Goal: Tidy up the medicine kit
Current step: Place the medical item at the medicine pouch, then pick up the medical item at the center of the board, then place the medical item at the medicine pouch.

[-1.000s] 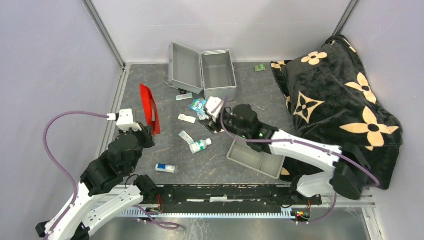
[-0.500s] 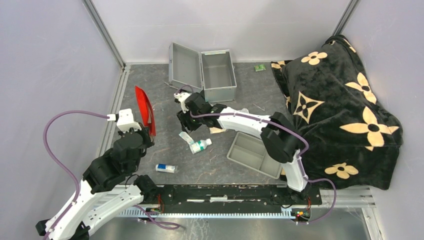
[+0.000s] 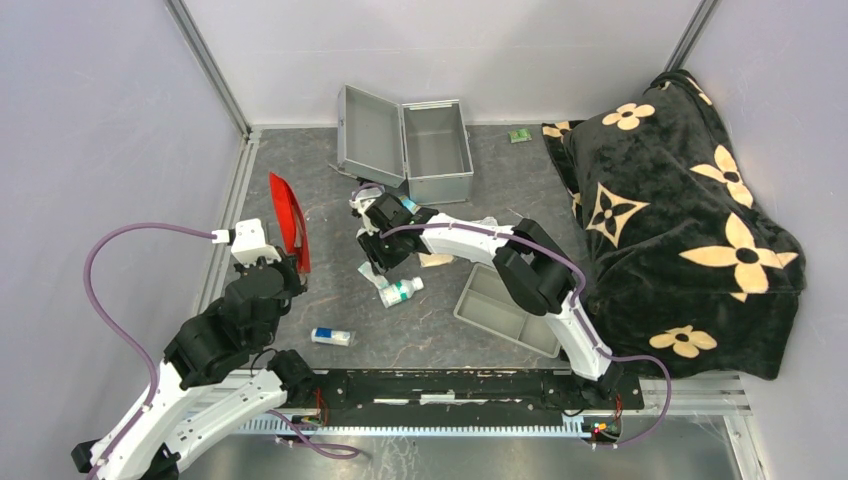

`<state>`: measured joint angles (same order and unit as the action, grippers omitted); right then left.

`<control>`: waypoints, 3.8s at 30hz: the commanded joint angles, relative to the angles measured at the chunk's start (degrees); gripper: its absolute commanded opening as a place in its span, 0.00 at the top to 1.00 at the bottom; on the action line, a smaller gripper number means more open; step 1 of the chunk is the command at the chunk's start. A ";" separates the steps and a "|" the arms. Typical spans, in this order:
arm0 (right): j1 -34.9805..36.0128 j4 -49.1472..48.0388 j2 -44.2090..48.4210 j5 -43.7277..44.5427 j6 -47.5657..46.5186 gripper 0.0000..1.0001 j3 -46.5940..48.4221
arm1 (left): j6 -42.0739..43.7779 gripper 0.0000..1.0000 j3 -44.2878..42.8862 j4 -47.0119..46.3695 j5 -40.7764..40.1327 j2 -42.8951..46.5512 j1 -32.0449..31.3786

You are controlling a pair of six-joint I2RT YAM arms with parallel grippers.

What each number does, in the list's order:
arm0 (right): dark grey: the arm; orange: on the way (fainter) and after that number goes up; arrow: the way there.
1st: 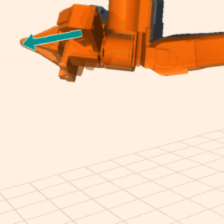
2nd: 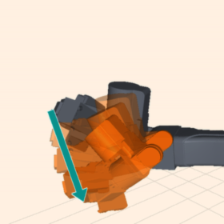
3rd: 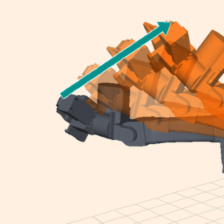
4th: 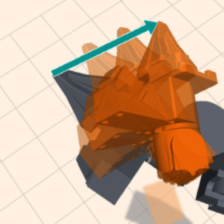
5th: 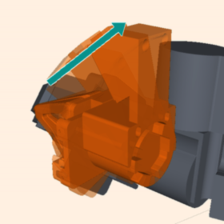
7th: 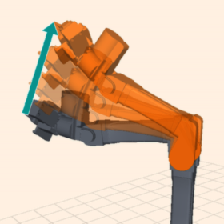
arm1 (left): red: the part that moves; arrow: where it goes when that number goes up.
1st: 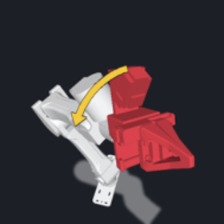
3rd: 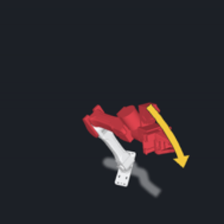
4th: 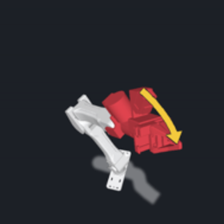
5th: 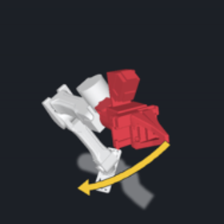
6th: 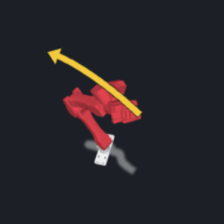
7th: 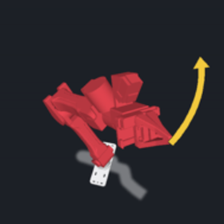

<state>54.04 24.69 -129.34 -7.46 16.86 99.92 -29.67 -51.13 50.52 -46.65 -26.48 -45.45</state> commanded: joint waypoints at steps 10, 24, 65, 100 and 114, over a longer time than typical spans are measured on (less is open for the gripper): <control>1.55 4.81 -1.77 1.04 -4.19 0.63 -1.51 | -2.23 0.98 0.20 -1.94 -2.05 0.07 -0.08; -0.70 -5.37 7.98 10.43 -4.95 1.00 -9.95 | -2.20 0.98 0.33 -1.95 -1.96 -0.33 -0.08; -2.98 -44.10 67.72 -15.56 -70.06 1.00 -56.08 | 14.74 0.98 3.33 -18.77 38.41 -7.98 -0.08; -0.95 -9.84 55.92 -28.83 -122.47 1.00 -37.87 | 16.02 0.98 5.33 -20.87 43.59 -11.39 -0.08; -0.78 -3.86 52.77 -22.75 -125.32 0.87 -35.88 | 16.57 0.98 5.51 -21.16 45.15 -11.75 -0.08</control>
<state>52.88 19.29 -76.01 -31.88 -106.98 61.91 -15.68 -45.67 32.45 -2.74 -38.17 -45.45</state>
